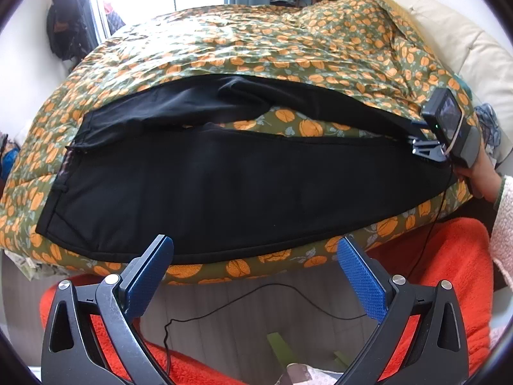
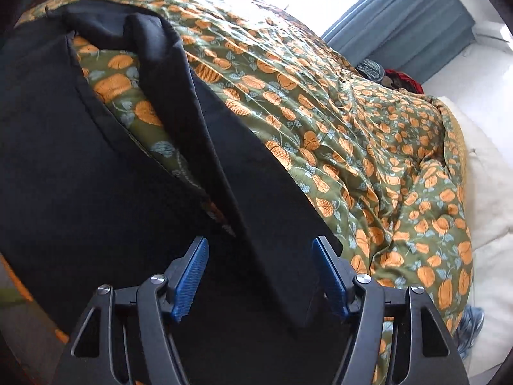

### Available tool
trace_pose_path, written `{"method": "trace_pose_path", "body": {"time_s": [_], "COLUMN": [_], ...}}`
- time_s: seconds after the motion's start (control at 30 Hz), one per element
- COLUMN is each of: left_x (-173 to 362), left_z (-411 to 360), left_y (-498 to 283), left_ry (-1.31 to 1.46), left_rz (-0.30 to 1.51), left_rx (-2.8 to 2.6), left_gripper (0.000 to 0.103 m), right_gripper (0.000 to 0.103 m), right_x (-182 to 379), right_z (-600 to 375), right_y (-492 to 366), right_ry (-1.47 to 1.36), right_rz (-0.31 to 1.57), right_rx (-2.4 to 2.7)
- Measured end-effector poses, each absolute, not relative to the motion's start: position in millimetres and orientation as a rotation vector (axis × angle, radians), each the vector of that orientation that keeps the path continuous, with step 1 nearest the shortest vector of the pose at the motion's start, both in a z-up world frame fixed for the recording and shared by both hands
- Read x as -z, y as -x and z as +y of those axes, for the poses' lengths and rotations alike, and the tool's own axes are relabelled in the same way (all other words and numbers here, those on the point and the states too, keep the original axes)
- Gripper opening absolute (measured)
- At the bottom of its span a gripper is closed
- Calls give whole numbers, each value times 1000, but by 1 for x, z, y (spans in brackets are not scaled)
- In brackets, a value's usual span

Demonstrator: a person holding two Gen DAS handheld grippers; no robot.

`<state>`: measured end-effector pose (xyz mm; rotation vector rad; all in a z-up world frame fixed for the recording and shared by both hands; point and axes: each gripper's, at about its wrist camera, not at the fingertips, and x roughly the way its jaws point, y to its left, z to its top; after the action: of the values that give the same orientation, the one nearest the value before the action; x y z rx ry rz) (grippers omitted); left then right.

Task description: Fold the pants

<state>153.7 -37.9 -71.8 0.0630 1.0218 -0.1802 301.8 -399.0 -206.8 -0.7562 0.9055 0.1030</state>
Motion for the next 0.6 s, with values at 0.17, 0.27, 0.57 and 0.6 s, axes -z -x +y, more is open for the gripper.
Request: {"method": "trace_pose_path", "body": {"time_s": [0.17,0.27,0.57,0.6], "left_x": [83,91,87,89], "left_z": [-35,-35,-40,-38], "left_y": [-162,-171,-173,-172], "left_ry": [-56,-42,5,2], "left_rz": [1053,1080,1090,1093], "left_rx": [174,178,208,198], "left_gripper": [102,102,102,102], "right_gripper": [5,5,74,74], "right_x": [175,109,51,64], "right_z": [-399,-416,-540,-551], "right_y": [-316,-338,-510,-507], "right_ry": [693,469,86,46], "right_rz": [966,989,978,978], "right_rx": [-195,-244,165,192]}}
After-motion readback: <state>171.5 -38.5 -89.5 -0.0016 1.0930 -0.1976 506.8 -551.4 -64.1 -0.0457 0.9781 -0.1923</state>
